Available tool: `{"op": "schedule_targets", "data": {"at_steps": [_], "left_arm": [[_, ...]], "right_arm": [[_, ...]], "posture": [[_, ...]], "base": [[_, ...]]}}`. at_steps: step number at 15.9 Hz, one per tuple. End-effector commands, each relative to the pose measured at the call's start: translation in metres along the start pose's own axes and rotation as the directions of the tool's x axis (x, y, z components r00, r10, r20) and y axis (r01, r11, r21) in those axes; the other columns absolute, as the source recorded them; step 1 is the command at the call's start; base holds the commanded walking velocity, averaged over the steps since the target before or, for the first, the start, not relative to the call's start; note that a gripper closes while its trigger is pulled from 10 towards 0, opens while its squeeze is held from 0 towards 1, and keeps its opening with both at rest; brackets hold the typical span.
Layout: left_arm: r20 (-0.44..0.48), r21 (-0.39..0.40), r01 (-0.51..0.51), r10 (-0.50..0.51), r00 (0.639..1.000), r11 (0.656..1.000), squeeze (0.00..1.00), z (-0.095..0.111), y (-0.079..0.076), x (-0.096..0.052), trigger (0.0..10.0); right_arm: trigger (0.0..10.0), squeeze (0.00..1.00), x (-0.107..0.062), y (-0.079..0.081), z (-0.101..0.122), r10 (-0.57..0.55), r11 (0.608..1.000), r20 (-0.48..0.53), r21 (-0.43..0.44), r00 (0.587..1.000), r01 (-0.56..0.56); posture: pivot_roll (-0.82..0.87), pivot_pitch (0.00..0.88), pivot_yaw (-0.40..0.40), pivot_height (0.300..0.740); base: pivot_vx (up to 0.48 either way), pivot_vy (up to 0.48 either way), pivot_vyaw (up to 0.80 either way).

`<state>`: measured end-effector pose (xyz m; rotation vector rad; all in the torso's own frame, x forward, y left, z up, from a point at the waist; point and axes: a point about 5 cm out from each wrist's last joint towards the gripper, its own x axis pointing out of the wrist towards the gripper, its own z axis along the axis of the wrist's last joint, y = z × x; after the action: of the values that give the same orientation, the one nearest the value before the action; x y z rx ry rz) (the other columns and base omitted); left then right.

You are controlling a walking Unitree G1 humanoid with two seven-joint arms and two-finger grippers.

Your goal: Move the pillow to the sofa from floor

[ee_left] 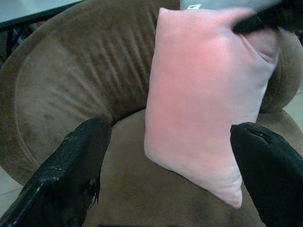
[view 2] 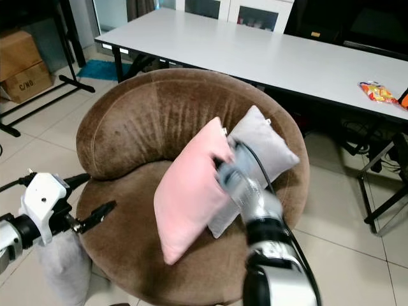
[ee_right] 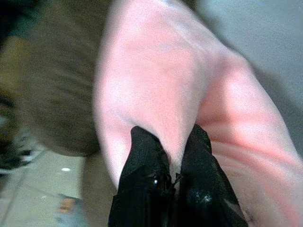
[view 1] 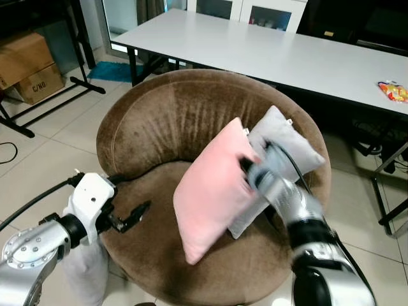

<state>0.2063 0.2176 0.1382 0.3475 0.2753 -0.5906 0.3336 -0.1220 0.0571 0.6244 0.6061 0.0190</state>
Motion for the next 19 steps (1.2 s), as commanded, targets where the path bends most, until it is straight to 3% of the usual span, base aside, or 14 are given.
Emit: {"op": "schedule_targets", "data": {"at_steps": [1,3,4,5,6,8,12,15,17,18,19], "left_arm": [[-0.007,0.021,0.027,-0.027,1.000,0.999,0.00,0.001,-0.003,0.000,10.0],[-0.008,0.025,0.030,-0.029,1.000,0.999,0.00,0.001,-0.002,0.000,10.0],[-0.008,0.025,0.032,-0.032,0.999,0.999,0.00,0.001,-0.002,0.000,10.0],[-0.008,0.025,0.033,-0.033,0.999,0.999,0.00,0.001,-0.001,0.000,10.0],[-0.009,0.024,0.036,-0.036,0.999,0.999,0.00,0.001,-0.001,0.001,10.0],[-0.001,0.022,0.034,-0.034,0.999,0.999,0.00,0.001,-0.001,0.002,10.0],[0.018,-0.024,0.027,-0.026,1.000,0.999,0.00,0.000,-0.006,0.001,10.0],[0.003,-0.085,0.079,-0.079,0.997,0.993,0.00,-0.004,-0.016,-0.005,10.0],[0.006,-0.091,0.051,-0.051,0.999,0.995,0.00,-0.004,-0.015,-0.005,10.0],[0.078,-0.103,-0.102,0.110,0.991,0.989,0.00,0.004,-0.008,0.000,10.0],[0.102,-0.110,-0.140,0.151,0.983,0.984,0.00,0.007,-0.007,0.001,10.0]], "right_arm": [[10.0,0.00,0.000,-0.016,-0.010,-0.047,0.999,-0.020,0.000,0.999,0.047],[10.0,0.00,0.000,-0.019,-0.007,-0.049,0.999,0.006,0.008,0.999,0.049],[10.0,0.10,0.000,-0.017,-0.005,-0.029,1.000,0.014,0.012,0.999,0.028],[10.0,0.10,0.001,-0.016,-0.003,-0.014,1.000,0.019,0.015,1.000,0.014],[10.0,1.00,0.001,-0.016,-0.001,-0.017,1.000,0.030,-0.006,0.999,0.018],[10.0,1.00,0.001,-0.018,0.008,-0.039,0.996,0.080,-0.082,0.996,0.046],[10.0,1.00,-0.008,-0.024,0.025,-0.027,0.996,0.166,-0.081,0.986,0.040],[10.0,1.00,-0.039,-0.031,0.053,-0.007,0.970,0.278,-0.233,0.961,0.075],[10.0,1.00,-0.051,-0.028,0.058,0.021,0.957,0.301,-0.281,0.953,0.068],[10.0,0.00,-0.070,-0.013,0.062,0.109,0.941,0.334,-0.338,0.936,0.010],[10.0,0.00,-0.075,-0.008,0.062,0.136,0.934,0.339,-0.357,0.931,-0.007]], "posture": [[0.05,0.000,-0.070,0.740],[0.05,0.000,-0.058,0.740],[0.04,0.000,-0.054,0.740],[0.04,0.000,-0.051,0.740],[0.04,0.000,-0.049,0.740],[0.04,0.000,-0.052,0.740],[0.03,0.000,-0.057,0.740],[0.02,0.000,-0.059,0.740],[0.01,0.000,-0.055,0.740],[0.00,0.000,-0.052,0.740],[0.00,0.000,-0.052,0.740]], "base": [[0.000,0.000,0.00],[0.000,0.000,0.00],[0.000,0.000,0.00],[0.000,0.000,0.00],[0.000,0.000,0.00],[0.000,0.000,0.00],[0.000,0.000,0.00],[0.000,0.000,0.00],[0.000,0.000,0.00],[0.000,0.000,0.00],[0.000,0.000,0.00]]}}
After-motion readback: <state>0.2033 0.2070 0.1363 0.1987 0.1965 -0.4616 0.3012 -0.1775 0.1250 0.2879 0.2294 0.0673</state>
